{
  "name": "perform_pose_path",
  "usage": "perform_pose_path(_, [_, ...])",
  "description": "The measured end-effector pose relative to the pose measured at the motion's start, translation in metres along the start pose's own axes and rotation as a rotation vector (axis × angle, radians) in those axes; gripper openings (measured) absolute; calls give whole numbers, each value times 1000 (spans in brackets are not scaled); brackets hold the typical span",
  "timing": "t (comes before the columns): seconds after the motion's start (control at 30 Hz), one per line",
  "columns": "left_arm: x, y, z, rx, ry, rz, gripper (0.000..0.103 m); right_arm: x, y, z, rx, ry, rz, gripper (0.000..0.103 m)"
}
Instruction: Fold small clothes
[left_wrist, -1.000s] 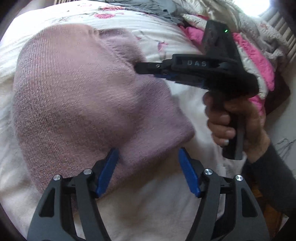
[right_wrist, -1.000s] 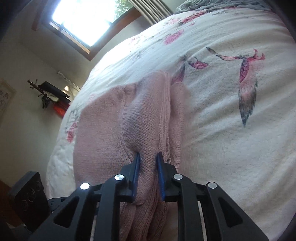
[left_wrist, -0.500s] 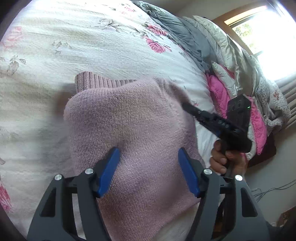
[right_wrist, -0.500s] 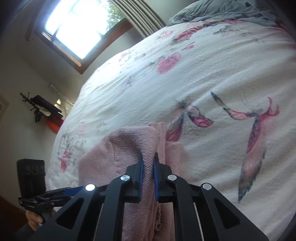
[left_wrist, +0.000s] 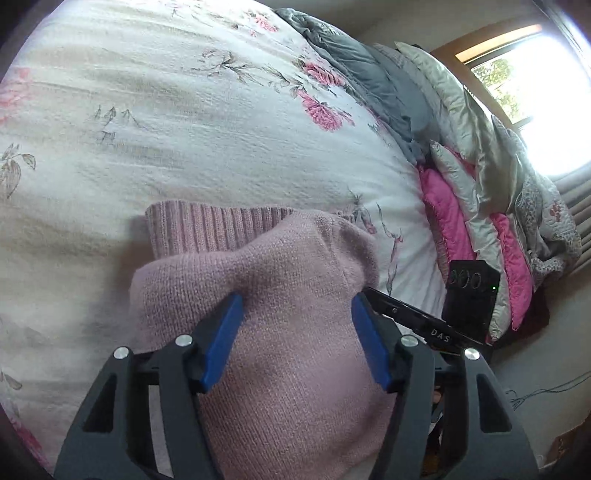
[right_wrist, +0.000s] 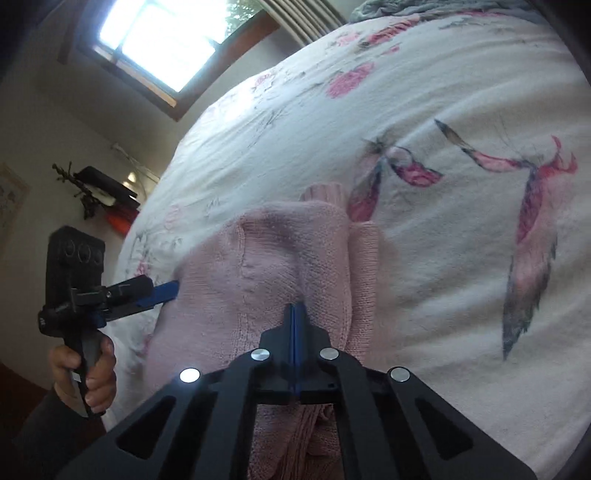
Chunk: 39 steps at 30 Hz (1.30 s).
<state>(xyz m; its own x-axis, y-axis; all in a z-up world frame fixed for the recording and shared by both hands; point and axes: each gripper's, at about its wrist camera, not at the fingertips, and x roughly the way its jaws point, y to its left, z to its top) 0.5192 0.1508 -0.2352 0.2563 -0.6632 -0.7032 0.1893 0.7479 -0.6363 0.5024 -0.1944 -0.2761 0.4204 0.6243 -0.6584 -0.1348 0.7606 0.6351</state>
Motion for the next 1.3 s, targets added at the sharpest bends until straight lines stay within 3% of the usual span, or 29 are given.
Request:
perform_pose_path(0.07, [-18,-16,-8,56,-25,-21,56,-22,9,-4,-24,-46,3,3])
perform_pose_path(0.17, [-30,-38,-37,156,2,-78,56,-41,37,-28,-108,-21,130,3])
perform_pose_path(0.27, [-7,-26,-55,158,69,-15,53,-23,34,-54,-149,89,89,2])
perform_pose_path(0.3, [1,-17,-57,135,75,-21,52,-14,28,-60,-153,108,37,0])
perform_pose_path(0.37, [7,-13,-58,129,77,-13,45,-13,13,-65,-94,104,44,0])
perform_pose_path(0.43, [-2,-24,-57,132,62,-1,51,-30,24,-68,-105,55,16,0])
perform_pose_path(0.5, [-21,-38,-64,157,27,-51,54,-48,39,-77,-127,26,56,4])
perform_pose_path(0.57, [-36,-44,-80,182,11,-85,60,-51,56,-92,-172,51,96,4])
perform_pose_path(0.63, [-33,-39,-100,187,34,-58,60,-39,61,-109,-209,109,84,4])
perform_pose_path(0.73, [-8,-23,-123,168,88,-8,59,-20,45,-119,-213,148,-23,0])
perform_pose_path(0.8, [-4,-28,-130,191,77,16,60,-24,28,-118,-128,139,18,0])
perform_pose_path(0.9, [-27,-37,-131,157,24,-30,79,-46,30,-112,-107,102,24,0])
perform_pose_path(0.93, [-41,-37,-132,141,-13,-54,91,-54,28,-109,-94,90,38,3])
perform_pose_path(0.97, [-56,-32,-134,119,-59,-73,96,-62,25,-105,-77,76,42,8])
perform_pose_path(1.03, [-78,-12,-137,51,-120,-87,97,-75,13,-91,-10,56,84,21])
perform_pose_path(1.1, [-83,18,-141,-30,-114,-58,97,-78,0,-71,85,36,114,83])
perform_pose_path(1.13, [-81,33,-144,-75,-93,-62,97,-75,-5,-61,117,40,144,91])
perform_pose_path(1.17, [-75,47,-146,-123,-60,-80,97,-66,-10,-52,147,66,190,93])
perform_pose_path(1.3, [-45,82,-150,-253,38,-220,97,-20,-19,-16,225,144,228,93])
